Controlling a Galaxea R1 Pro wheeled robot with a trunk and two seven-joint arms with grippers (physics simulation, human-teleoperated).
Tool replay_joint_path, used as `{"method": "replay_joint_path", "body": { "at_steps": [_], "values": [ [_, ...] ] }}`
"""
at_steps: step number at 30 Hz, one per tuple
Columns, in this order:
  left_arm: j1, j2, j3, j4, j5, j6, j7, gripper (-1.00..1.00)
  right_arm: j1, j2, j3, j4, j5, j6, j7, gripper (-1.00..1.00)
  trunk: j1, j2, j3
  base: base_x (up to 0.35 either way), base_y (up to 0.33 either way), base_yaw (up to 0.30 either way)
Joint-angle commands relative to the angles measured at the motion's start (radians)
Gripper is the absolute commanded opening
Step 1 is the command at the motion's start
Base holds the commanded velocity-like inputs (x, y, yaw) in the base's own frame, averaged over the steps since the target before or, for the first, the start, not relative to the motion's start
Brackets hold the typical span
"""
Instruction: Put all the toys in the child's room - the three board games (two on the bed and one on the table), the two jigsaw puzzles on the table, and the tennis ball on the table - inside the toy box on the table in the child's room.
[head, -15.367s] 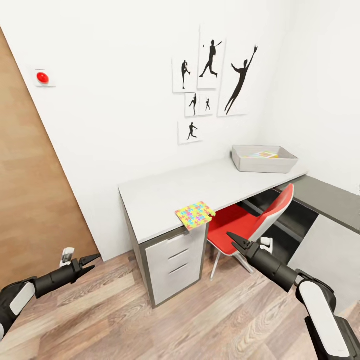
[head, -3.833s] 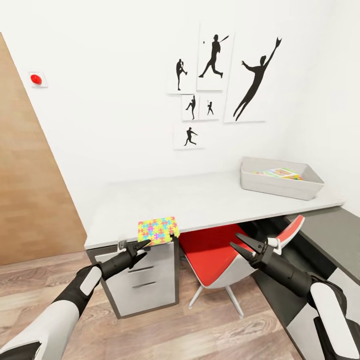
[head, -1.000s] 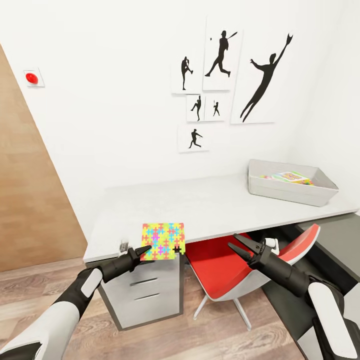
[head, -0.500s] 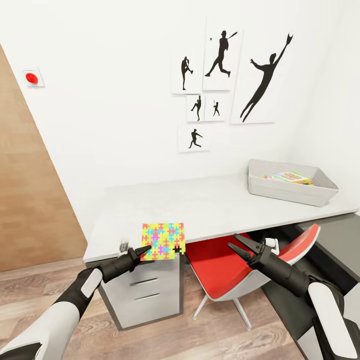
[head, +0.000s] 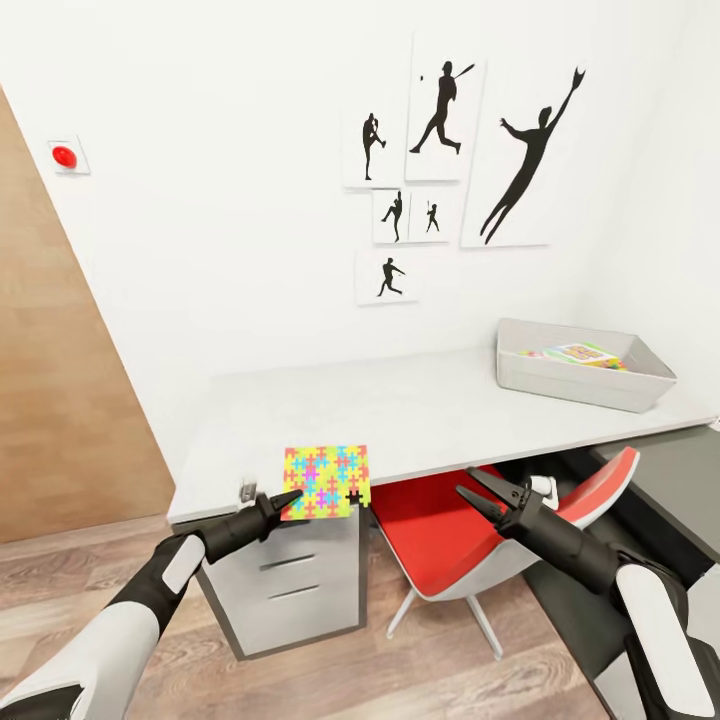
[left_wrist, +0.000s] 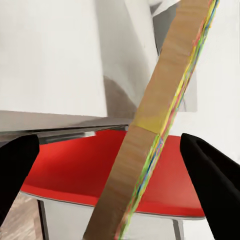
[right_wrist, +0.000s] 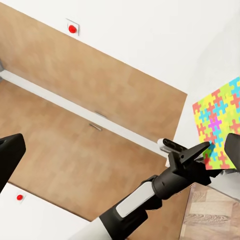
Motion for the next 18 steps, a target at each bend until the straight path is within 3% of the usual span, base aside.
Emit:
{"method": "replay_joint_path", "body": {
  "at_steps": [1, 12, 18],
  "values": [
    [-0.002, 0.000, 0.015, -0.005, 0.025, 0.003, -0.001, -1.00, -0.001, 0.000, -0.001, 0.000, 0.004, 0.005, 0.006, 1.00, 0.000, 0.000, -0.001, -0.065, 0.000, 0.000],
    [-0.002, 0.000, 0.015, -0.005, 0.025, 0.002, 0.000, -1.00, -0.001, 0.000, 0.003, 0.000, 0.004, 0.005, 0.005, 1.00, 0.000, 0.000, -0.001, -0.018, 0.000, 0.000],
    [-0.002, 0.000, 0.015, -0.005, 0.025, 0.002, 0.000, -1.00, -0.001, 0.000, 0.010, 0.000, 0.004, 0.003, 0.004, 1.00, 0.000, 0.000, -0.001, -0.184, 0.000, 0.000]
  ]
}}
